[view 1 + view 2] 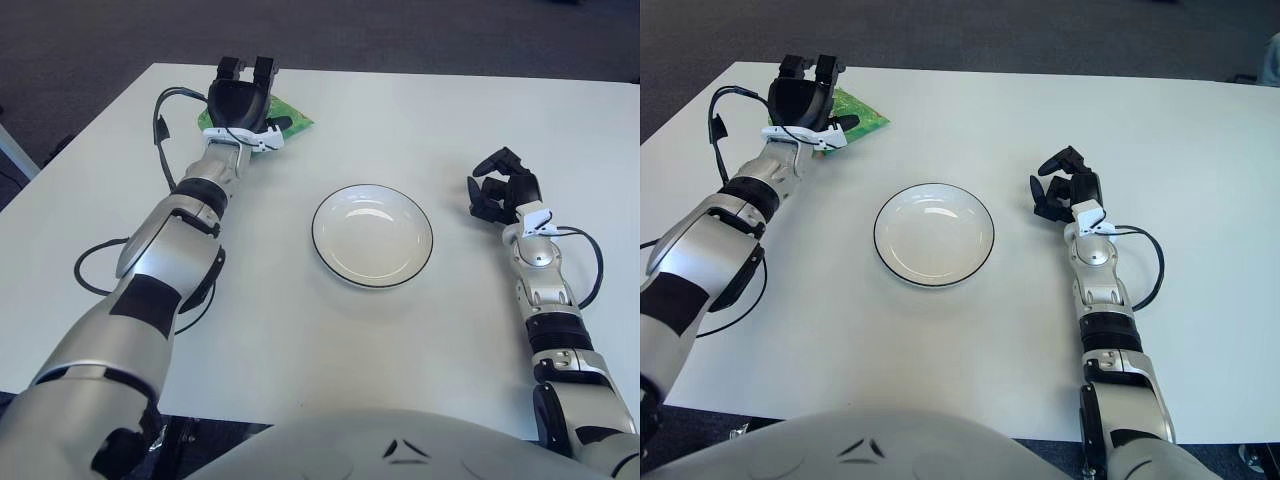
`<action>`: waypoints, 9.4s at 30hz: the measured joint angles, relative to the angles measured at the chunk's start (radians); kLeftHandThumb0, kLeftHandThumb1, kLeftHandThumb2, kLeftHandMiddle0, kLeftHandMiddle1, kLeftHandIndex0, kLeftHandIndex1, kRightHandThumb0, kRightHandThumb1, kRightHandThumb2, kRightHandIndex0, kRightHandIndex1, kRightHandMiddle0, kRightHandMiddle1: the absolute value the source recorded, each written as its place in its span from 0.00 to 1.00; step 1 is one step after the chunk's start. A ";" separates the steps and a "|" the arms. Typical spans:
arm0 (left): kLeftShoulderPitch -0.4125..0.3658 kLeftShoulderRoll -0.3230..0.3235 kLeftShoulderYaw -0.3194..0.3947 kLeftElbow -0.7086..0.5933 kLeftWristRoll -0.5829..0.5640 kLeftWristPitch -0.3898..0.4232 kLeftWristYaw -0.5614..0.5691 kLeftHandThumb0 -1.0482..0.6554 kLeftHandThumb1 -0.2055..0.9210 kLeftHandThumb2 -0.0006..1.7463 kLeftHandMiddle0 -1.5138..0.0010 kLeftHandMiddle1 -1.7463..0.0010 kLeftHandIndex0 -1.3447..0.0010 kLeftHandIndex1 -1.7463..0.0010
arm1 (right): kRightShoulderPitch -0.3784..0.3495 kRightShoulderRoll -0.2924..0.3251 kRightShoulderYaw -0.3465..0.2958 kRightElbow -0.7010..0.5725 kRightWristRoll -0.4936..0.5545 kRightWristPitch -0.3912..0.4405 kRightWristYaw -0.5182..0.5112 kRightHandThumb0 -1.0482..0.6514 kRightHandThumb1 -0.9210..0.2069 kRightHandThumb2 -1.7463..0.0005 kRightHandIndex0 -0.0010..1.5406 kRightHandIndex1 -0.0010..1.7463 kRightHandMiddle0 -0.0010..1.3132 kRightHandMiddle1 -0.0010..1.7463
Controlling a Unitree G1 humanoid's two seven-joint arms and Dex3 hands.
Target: Put the snack into the plate.
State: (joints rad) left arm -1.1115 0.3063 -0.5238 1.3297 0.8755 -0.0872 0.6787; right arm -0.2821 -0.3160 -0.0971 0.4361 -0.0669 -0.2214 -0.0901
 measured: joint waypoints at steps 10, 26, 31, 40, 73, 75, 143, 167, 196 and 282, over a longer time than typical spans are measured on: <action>-0.023 -0.031 -0.025 0.019 -0.008 0.089 -0.163 0.02 1.00 0.64 0.90 0.96 1.00 0.65 | 0.000 -0.003 0.005 0.000 -0.003 -0.002 -0.006 0.37 0.33 0.42 0.65 1.00 0.33 1.00; -0.023 -0.065 -0.030 0.051 -0.045 0.179 -0.365 0.00 1.00 0.74 0.90 0.97 1.00 0.71 | 0.014 -0.007 0.007 -0.019 -0.003 -0.001 -0.006 0.38 0.32 0.43 0.66 1.00 0.32 1.00; -0.023 -0.065 -0.033 0.051 -0.045 0.192 -0.400 0.00 1.00 0.74 0.87 0.96 1.00 0.71 | 0.026 -0.011 0.011 -0.038 -0.003 0.006 -0.005 0.38 0.31 0.43 0.66 1.00 0.32 1.00; -0.007 -0.065 -0.037 0.051 -0.050 0.201 -0.453 0.00 1.00 0.75 0.86 0.67 1.00 0.68 | 0.051 -0.012 0.014 -0.081 -0.003 0.028 -0.004 0.38 0.30 0.44 0.66 1.00 0.31 1.00; 0.316 0.171 -0.071 -0.465 -0.051 -0.174 -0.324 0.04 1.00 0.69 0.80 0.87 1.00 0.47 | 0.101 -0.010 0.020 -0.180 -0.002 0.087 0.007 0.38 0.31 0.43 0.65 1.00 0.32 1.00; 0.359 0.202 -0.059 -0.551 -0.054 -0.186 -0.343 0.04 1.00 0.69 0.80 0.87 1.00 0.47 | 0.103 -0.009 0.021 -0.183 -0.002 0.089 0.007 0.38 0.31 0.43 0.65 1.00 0.32 1.00; 0.627 0.159 0.192 -0.944 0.149 -0.171 -0.069 0.00 1.00 0.28 1.00 1.00 1.00 1.00 | 0.091 -0.007 0.038 -0.181 -0.003 0.100 0.009 0.37 0.33 0.41 0.67 1.00 0.33 1.00; 0.403 0.083 0.072 -0.603 0.125 -0.065 -0.228 0.00 1.00 0.29 1.00 1.00 1.00 1.00 | 0.088 -0.008 0.041 -0.175 -0.004 0.099 0.000 0.37 0.33 0.41 0.68 1.00 0.33 1.00; 0.161 0.010 0.088 -0.286 -0.162 -0.019 -0.730 0.00 1.00 0.54 0.97 0.99 0.99 1.00 | 0.096 -0.014 0.044 -0.186 -0.018 0.102 0.000 0.37 0.33 0.42 0.67 1.00 0.33 1.00; 0.279 0.053 0.068 -0.587 -0.171 -0.433 -0.015 0.93 0.31 0.87 0.51 0.00 0.25 0.00 | 0.130 -0.015 0.049 -0.276 -0.029 0.166 0.031 0.38 0.29 0.45 0.65 1.00 0.31 1.00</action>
State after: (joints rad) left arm -0.8320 0.3591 -0.4557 0.7422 0.7049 -0.5203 0.6636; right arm -0.1519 -0.3308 -0.0480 0.1599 -0.0962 -0.0556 -0.0589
